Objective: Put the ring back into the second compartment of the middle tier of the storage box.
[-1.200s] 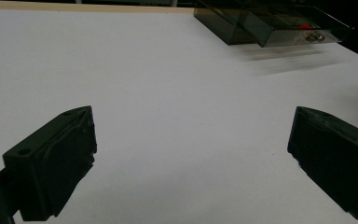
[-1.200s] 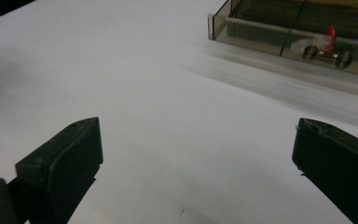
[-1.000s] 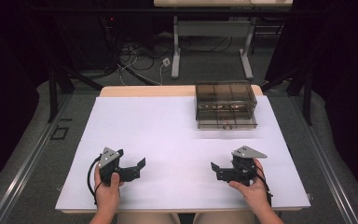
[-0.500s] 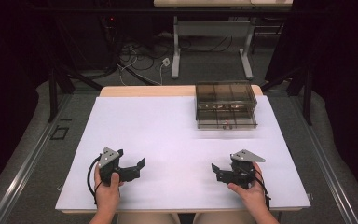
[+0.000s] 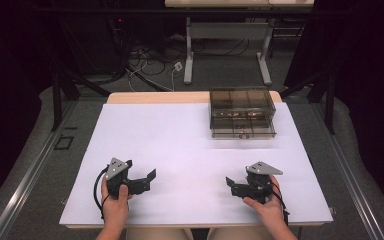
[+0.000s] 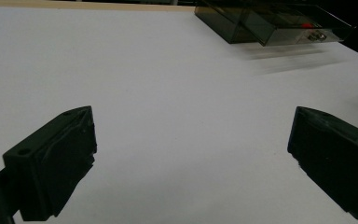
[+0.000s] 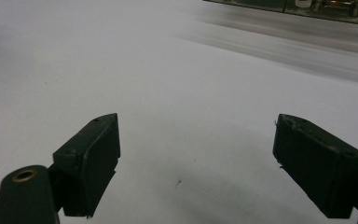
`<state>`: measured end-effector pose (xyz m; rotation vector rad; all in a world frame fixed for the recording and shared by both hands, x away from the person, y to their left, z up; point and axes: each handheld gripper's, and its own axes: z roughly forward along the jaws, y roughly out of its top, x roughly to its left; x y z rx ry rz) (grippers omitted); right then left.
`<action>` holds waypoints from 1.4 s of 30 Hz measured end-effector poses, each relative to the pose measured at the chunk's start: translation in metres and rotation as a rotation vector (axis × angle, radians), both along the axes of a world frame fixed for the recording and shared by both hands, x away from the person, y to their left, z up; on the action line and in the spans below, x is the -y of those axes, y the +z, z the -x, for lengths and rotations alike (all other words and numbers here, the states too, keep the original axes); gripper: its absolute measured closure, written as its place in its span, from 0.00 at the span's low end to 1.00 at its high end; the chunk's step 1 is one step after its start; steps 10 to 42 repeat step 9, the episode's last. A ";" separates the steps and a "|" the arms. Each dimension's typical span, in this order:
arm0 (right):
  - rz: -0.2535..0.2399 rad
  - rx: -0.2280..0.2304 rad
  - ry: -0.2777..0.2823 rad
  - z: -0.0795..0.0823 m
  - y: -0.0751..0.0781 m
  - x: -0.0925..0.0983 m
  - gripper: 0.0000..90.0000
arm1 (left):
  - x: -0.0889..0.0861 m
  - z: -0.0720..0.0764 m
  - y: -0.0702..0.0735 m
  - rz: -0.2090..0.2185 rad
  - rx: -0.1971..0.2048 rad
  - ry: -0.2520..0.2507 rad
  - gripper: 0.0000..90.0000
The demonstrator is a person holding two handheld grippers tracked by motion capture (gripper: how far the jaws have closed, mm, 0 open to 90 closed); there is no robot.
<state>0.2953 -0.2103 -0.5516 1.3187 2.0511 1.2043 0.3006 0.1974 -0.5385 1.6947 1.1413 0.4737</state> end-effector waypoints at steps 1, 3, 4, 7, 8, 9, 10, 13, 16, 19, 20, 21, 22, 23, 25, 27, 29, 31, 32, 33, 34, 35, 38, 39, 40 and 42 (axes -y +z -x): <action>-0.001 -0.001 0.000 0.000 0.000 0.000 0.16 | 0.000 0.000 0.000 0.000 0.000 0.000 0.02; 0.001 -0.001 -0.002 0.000 0.000 0.000 0.16 | 0.000 0.000 0.000 0.000 0.000 0.000 0.02; 0.000 0.000 0.000 0.000 0.000 0.001 0.16 | 0.000 0.000 0.000 0.003 0.002 0.004 0.02; -0.003 -0.003 -0.004 0.001 0.000 0.002 0.16 | 0.000 0.001 0.000 0.003 0.003 0.005 0.02; 0.000 -0.003 -0.003 0.001 0.000 0.002 0.16 | 0.000 0.001 0.000 0.004 0.003 0.005 0.02; 0.002 0.001 -0.005 0.001 0.000 0.003 0.16 | 0.000 0.001 0.000 0.004 0.001 0.007 0.02; 0.002 0.001 -0.005 0.001 0.000 0.003 0.16 | 0.000 0.001 0.000 0.004 0.001 0.007 0.02; 0.002 0.001 -0.005 0.001 0.000 0.003 0.16 | 0.000 0.001 0.000 0.004 0.001 0.007 0.02; 0.002 0.001 -0.005 0.001 0.000 0.003 0.16 | 0.000 0.001 0.000 0.004 0.001 0.007 0.02; 0.002 0.001 -0.005 0.001 0.000 0.003 0.16 | 0.000 0.001 0.000 0.004 0.001 0.007 0.02; 0.002 0.001 -0.005 0.001 0.000 0.003 0.16 | 0.000 0.001 0.000 0.004 0.001 0.007 0.02; 0.002 0.001 -0.005 0.001 0.000 0.003 0.16 | 0.000 0.001 0.000 0.004 0.001 0.007 0.02; 0.002 0.001 -0.005 0.001 0.000 0.003 0.16 | 0.000 0.001 0.000 0.004 0.001 0.007 0.02; 0.002 0.001 -0.005 0.001 0.000 0.003 0.16 | 0.000 0.001 0.000 0.004 0.001 0.007 0.02; 0.002 0.001 -0.005 0.001 0.000 0.003 0.16 | 0.000 0.001 0.000 0.004 0.001 0.007 0.02; 0.002 0.001 -0.005 0.001 0.000 0.003 0.16 | 0.000 0.001 0.000 0.004 0.001 0.007 0.02; 0.002 0.001 -0.005 0.001 0.000 0.003 0.16 | 0.000 0.001 0.000 0.004 0.001 0.007 0.02; 0.002 0.001 -0.005 0.001 0.000 0.003 0.16 | 0.000 0.001 0.000 0.004 0.001 0.007 0.02; 0.002 0.001 -0.005 0.001 0.000 0.003 0.16 | 0.000 0.001 0.000 0.004 0.001 0.007 0.02; 0.002 0.001 -0.005 0.001 0.000 0.003 0.16 | 0.000 0.001 0.000 0.004 0.001 0.007 0.02; 0.002 0.001 -0.005 0.001 0.000 0.003 0.16 | 0.000 0.001 0.000 0.004 0.001 0.007 0.02; 0.002 0.001 -0.005 0.001 0.000 0.003 0.16 | 0.000 0.001 0.000 0.004 0.001 0.007 0.02; 0.002 0.001 -0.005 0.001 0.000 0.003 0.16 | 0.000 0.001 0.000 0.004 0.001 0.007 0.02; 0.002 0.001 -0.005 0.001 0.000 0.003 0.16 | 0.000 0.001 0.000 0.004 0.001 0.007 0.02; 0.002 0.001 -0.005 0.001 0.000 0.003 0.16 | 0.000 0.001 0.000 0.004 0.001 0.007 0.02; 0.002 0.001 -0.005 0.001 0.000 0.003 0.16 | 0.000 0.001 0.000 0.004 0.001 0.007 0.02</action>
